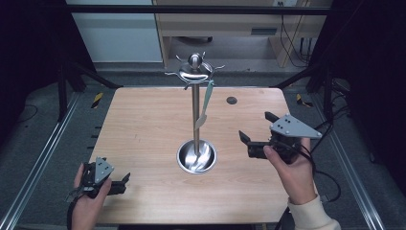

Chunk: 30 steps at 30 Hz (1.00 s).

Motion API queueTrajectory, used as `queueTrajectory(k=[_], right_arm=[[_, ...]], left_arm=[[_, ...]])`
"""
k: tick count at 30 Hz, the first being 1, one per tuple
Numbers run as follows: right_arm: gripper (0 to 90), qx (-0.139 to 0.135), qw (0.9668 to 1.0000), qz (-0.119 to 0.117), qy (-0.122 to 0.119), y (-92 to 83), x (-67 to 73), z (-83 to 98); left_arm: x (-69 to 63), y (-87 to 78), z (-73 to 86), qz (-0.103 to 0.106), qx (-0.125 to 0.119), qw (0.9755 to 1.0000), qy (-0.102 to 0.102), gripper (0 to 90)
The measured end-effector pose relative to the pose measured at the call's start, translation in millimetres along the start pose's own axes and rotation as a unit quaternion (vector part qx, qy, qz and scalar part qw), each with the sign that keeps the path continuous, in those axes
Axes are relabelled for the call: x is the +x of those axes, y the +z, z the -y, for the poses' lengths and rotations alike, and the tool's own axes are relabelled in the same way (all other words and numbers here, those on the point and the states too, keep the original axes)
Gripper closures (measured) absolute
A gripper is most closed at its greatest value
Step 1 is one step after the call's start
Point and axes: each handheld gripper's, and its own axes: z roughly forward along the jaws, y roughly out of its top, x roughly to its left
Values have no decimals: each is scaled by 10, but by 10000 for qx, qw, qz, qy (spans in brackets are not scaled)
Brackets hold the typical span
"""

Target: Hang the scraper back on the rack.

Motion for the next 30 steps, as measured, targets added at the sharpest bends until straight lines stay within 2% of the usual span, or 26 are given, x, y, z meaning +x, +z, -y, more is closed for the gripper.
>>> queueTrajectory(k=[5, 17, 30], right_arm=[[86, 90, 9999, 69, -3, 19, 25, 204], [81, 523, 9985, 142, 55, 106, 22, 727], [83, 925, 9953, 264, 140, 180, -31, 1149]], left_arm=[[-1, 5, -1, -6, -3, 10000, -6, 27], [-4, 4, -1, -1, 5, 10000, 8, 27], [-10, 7, -5, 44, 23, 10000, 45, 27]])
